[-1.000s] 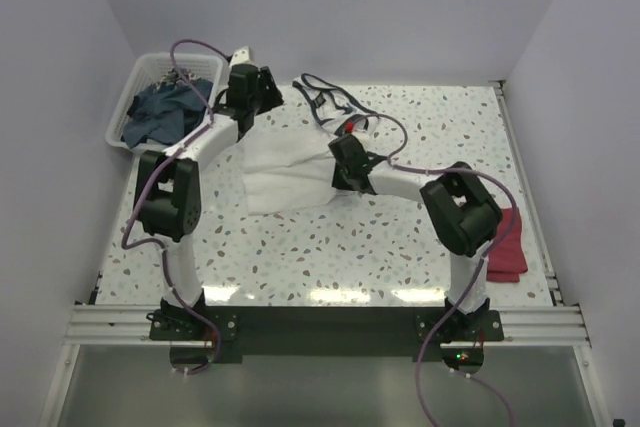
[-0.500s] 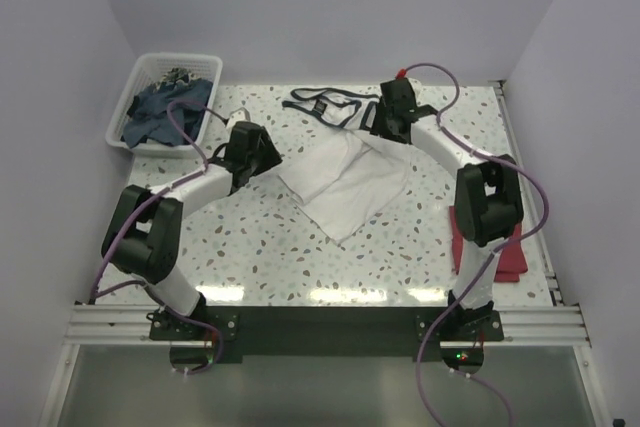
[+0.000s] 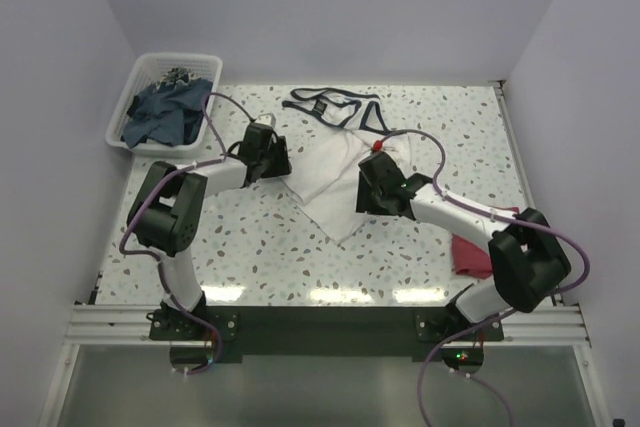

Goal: Fold and stack the tank tops
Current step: Flatten the tank top out

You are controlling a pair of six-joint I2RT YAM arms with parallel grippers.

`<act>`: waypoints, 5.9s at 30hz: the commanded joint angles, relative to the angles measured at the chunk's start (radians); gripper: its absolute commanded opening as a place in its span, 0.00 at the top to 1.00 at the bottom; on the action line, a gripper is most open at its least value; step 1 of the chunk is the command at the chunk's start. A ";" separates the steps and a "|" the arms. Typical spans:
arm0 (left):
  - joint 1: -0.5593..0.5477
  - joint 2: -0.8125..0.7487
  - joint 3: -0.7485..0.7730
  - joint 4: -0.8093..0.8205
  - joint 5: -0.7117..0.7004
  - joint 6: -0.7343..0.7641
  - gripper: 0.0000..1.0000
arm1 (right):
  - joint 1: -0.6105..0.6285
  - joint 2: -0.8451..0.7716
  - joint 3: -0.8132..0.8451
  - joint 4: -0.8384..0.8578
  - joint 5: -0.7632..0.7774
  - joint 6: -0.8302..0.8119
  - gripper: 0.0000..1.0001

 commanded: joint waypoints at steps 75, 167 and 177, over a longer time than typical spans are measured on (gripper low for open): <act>-0.236 -0.740 -0.834 0.441 0.111 -0.607 0.69 | -0.105 0.161 0.933 -0.339 0.133 -0.150 1.00; -0.038 -0.539 -0.605 0.047 0.106 -0.424 0.63 | -0.546 -0.441 -0.125 -0.162 0.061 -0.073 1.00; -0.035 -0.505 -0.639 0.112 0.158 -0.501 0.60 | -0.548 -0.434 -0.124 -0.151 0.041 -0.078 1.00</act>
